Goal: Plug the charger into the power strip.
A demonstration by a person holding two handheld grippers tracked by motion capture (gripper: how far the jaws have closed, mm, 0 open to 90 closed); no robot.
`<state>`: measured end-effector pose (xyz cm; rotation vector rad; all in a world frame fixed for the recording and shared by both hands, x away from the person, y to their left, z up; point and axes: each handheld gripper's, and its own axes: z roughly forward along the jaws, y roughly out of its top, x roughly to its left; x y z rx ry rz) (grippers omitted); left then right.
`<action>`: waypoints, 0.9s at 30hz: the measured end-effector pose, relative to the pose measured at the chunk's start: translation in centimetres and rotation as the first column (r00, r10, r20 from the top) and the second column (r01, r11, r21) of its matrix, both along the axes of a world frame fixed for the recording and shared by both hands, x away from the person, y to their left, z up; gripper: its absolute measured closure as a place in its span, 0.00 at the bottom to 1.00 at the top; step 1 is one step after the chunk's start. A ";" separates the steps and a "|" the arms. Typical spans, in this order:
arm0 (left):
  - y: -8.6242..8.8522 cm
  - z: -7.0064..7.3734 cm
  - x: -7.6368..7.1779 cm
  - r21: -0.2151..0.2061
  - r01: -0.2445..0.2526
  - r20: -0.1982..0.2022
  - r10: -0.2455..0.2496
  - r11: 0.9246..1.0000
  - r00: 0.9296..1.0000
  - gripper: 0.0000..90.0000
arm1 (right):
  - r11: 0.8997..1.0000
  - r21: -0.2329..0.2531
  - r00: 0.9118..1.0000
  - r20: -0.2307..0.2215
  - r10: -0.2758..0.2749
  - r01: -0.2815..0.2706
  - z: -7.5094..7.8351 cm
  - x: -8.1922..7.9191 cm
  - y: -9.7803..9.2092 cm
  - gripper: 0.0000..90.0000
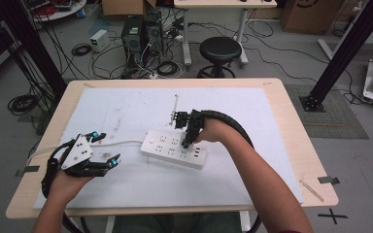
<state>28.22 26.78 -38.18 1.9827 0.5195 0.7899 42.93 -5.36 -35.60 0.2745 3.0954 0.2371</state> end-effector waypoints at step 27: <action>-0.7 -0.2 0.3 -0.001 0.006 0.002 -0.006 1.000 1.000 0.24 | 0.998 -0.053 0.999 0.047 -0.024 0.027 -1.4 -0.7 1.4 0.71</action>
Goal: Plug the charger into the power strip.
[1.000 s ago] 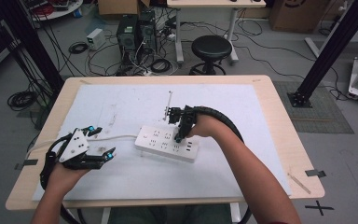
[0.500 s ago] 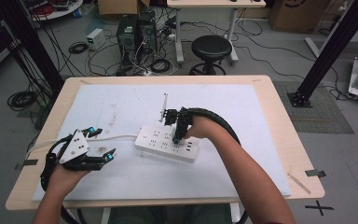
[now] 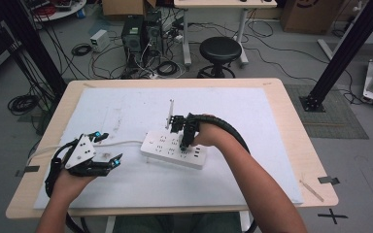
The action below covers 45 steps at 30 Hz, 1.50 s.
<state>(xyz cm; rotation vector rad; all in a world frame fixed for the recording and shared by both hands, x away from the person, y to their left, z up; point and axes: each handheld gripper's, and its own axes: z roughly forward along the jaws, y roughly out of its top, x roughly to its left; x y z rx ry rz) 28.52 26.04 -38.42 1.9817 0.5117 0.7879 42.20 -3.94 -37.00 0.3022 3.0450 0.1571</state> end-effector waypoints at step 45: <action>-1.4 1.0 2.2 -0.064 0.101 -0.050 -0.104 0.993 0.993 0.24 | 0.607 0.765 0.938 0.008 -0.346 0.217 2.4 -5.2 -16.1 0.23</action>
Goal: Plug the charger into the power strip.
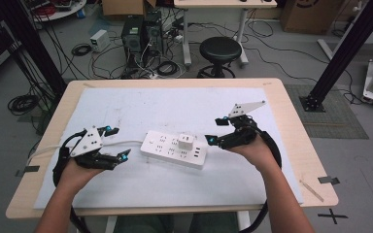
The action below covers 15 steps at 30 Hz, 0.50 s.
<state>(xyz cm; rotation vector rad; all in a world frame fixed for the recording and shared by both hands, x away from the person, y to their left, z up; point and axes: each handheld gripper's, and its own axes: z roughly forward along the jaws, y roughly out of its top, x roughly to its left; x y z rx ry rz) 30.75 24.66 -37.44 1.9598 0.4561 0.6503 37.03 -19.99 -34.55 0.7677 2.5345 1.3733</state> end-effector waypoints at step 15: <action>0.3 -0.2 0.1 -0.003 -0.008 -0.013 0.008 1.000 1.000 0.24 | 0.998 0.047 0.999 0.018 -0.032 0.031 -0.8 -0.8 -1.3 0.23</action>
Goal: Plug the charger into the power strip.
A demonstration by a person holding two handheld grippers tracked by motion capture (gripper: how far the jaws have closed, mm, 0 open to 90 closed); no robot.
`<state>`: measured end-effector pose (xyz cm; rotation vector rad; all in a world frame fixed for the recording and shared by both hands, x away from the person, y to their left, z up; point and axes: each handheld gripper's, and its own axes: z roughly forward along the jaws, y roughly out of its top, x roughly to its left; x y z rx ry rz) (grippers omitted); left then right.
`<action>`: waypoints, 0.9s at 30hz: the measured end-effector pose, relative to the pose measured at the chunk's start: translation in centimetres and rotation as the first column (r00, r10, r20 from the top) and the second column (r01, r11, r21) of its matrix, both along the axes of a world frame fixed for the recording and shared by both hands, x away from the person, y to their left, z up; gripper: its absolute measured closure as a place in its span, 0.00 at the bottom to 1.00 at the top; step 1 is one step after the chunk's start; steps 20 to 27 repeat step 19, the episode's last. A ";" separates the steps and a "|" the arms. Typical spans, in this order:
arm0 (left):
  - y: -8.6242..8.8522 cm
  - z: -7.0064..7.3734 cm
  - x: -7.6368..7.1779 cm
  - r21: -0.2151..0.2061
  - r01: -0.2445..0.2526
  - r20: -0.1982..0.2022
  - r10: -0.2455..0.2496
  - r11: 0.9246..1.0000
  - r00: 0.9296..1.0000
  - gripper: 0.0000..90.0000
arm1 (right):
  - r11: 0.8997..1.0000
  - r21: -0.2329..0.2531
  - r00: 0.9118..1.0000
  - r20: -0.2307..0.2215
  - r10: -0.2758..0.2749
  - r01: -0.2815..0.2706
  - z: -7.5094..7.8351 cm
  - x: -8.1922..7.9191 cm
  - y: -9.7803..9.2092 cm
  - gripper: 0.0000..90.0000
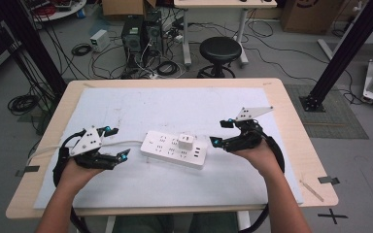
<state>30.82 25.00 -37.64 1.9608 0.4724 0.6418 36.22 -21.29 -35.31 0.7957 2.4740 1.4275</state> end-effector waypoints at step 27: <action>0.5 0.2 0.4 0.003 -0.013 -0.009 0.013 1.000 1.000 0.24 | 1.000 0.000 1.000 -0.003 -0.007 0.007 0.1 0.2 0.2 0.23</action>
